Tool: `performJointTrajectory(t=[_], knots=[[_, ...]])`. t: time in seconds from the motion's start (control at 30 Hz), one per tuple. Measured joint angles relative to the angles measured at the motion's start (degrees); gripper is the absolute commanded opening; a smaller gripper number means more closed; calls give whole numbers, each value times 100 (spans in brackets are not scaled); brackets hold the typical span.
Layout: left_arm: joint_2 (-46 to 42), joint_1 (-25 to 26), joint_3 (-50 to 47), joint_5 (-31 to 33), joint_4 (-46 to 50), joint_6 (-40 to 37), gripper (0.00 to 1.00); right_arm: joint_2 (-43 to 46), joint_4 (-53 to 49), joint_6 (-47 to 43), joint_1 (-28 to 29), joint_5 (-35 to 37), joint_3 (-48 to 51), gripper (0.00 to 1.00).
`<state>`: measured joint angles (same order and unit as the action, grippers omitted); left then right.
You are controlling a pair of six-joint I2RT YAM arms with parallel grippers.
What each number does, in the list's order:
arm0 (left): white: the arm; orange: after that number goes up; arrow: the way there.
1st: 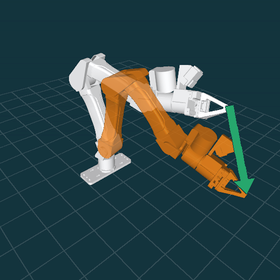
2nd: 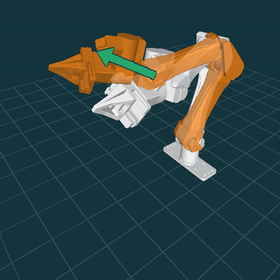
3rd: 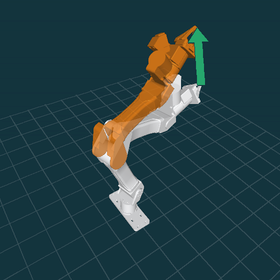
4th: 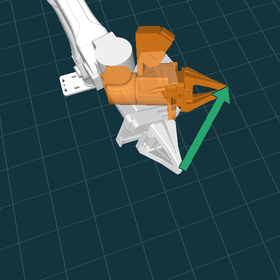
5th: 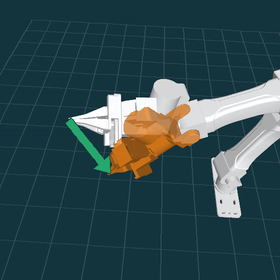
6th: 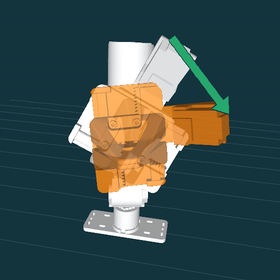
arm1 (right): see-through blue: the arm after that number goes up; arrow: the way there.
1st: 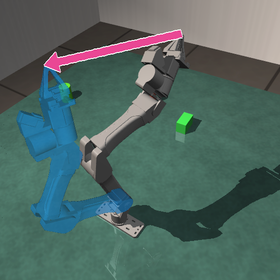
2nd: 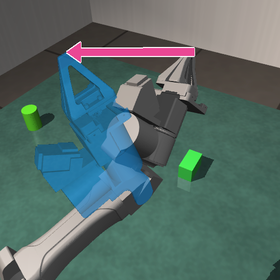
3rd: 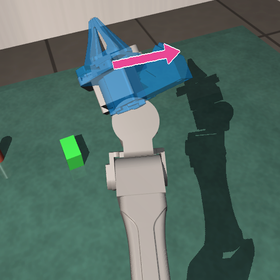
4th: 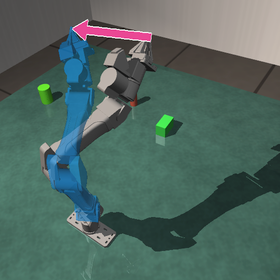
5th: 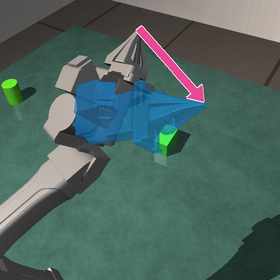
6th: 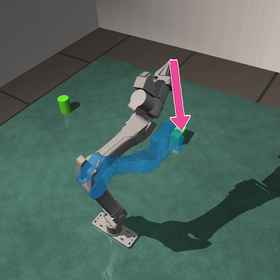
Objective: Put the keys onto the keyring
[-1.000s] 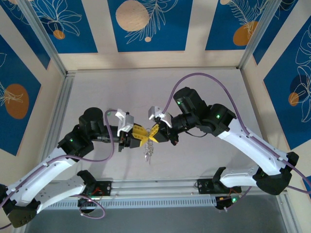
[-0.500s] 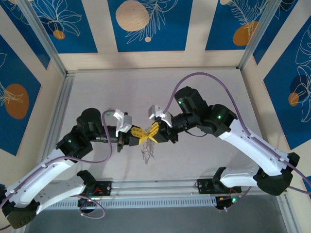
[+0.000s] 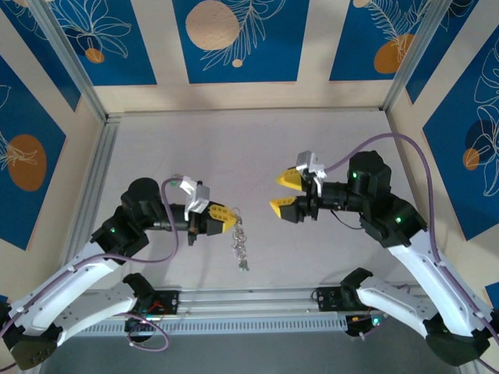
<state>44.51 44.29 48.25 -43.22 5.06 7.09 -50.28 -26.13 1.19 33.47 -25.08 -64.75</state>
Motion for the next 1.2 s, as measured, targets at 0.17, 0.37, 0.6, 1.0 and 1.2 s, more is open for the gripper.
performJointTrajectory(t=[0.17,0.37,0.6,1.0,1.2], knots=[[-278,0,0,267,20,4,0,-988,232,321,-127,319,-24,83],[-546,0,-24,826,188,-37,0,-2417,282,619,-291,807,-560,86],[-684,-4,-44,2153,811,-168,0,-4697,350,962,-339,1161,-1980,86],[-916,-544,-140,4666,1777,-79,0,-8666,-385,1209,328,1541,-5969,87],[-1370,-605,-317,5427,1996,98,0,-10428,-1054,1338,601,1851,-8658,87]])
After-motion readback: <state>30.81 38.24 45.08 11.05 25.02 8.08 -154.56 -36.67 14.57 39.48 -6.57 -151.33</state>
